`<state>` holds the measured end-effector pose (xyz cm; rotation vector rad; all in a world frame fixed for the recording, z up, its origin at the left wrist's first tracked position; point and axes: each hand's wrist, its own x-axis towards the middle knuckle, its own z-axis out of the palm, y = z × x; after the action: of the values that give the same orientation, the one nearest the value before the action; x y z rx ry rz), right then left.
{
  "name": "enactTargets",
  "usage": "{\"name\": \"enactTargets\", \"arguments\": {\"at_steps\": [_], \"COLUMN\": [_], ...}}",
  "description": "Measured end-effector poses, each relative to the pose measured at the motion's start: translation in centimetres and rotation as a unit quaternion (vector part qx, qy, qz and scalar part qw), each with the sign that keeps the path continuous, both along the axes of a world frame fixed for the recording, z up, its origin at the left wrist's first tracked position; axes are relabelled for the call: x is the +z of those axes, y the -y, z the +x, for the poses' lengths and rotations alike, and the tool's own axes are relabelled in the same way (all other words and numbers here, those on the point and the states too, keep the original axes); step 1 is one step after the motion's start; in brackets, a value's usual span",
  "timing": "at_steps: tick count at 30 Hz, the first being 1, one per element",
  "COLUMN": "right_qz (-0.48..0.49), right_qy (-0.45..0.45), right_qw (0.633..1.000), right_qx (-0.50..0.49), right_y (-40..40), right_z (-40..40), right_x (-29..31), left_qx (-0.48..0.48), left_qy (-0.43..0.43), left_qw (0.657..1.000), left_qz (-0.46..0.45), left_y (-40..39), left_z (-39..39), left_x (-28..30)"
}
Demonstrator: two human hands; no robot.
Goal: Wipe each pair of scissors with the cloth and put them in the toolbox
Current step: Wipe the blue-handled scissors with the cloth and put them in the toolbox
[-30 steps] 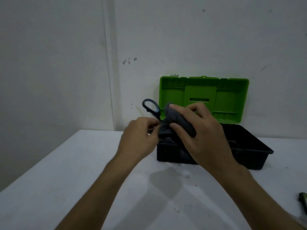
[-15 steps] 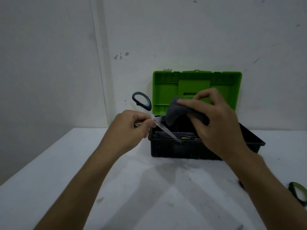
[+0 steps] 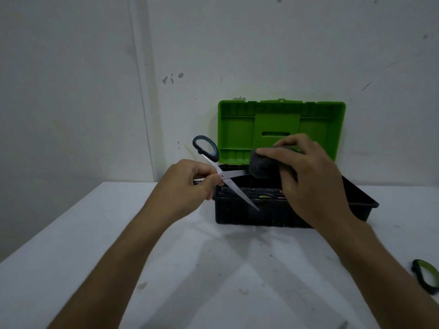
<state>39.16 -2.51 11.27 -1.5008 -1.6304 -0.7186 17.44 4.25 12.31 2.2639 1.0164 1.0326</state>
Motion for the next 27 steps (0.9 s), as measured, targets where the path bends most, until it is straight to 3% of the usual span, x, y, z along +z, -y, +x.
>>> {"name": "enactTargets", "arguments": {"at_steps": [3, 7, 15, 18, 21, 24, 27], "right_qz": [-0.043, -0.058, -0.021, 0.029, 0.018, -0.050, -0.032], "right_qy": [0.025, -0.017, -0.054, -0.062, -0.027, 0.024, 0.029], "right_qw": [0.998, 0.992, 0.996, 0.996, 0.995, 0.992, 0.995], "right_qx": [0.050, 0.109, 0.068, 0.055, 0.091, 0.116, 0.092], "right_y": [0.0, 0.0, -0.2, 0.4, 1.1, 1.0, 0.3], "right_z": [-2.7, -3.6, 0.8, 1.0, -0.5, -2.4, -2.1], "right_x": [-1.0, -1.5, -0.1, 0.8, 1.4, 0.6, 0.2], "left_qx": [-0.009, -0.015, -0.050, -0.036, -0.031, -0.051, -0.074], "left_qy": [0.004, 0.016, 0.099, 0.053, 0.027, 0.059, 0.092], "left_qw": [1.000, 1.000, 0.992, 0.998, 0.999, 0.996, 0.990], "left_qz": [0.017, 0.021, -0.055, -0.025, -0.007, -0.041, -0.082], "left_y": [0.4, 0.1, -0.8, -0.7, -0.4, -0.3, -0.3], "left_z": [0.4, 0.0, -1.0, -0.9, -0.3, -0.3, -0.7], "left_x": [0.0, -0.1, 0.4, 0.3, 0.1, 0.2, 0.3]}}
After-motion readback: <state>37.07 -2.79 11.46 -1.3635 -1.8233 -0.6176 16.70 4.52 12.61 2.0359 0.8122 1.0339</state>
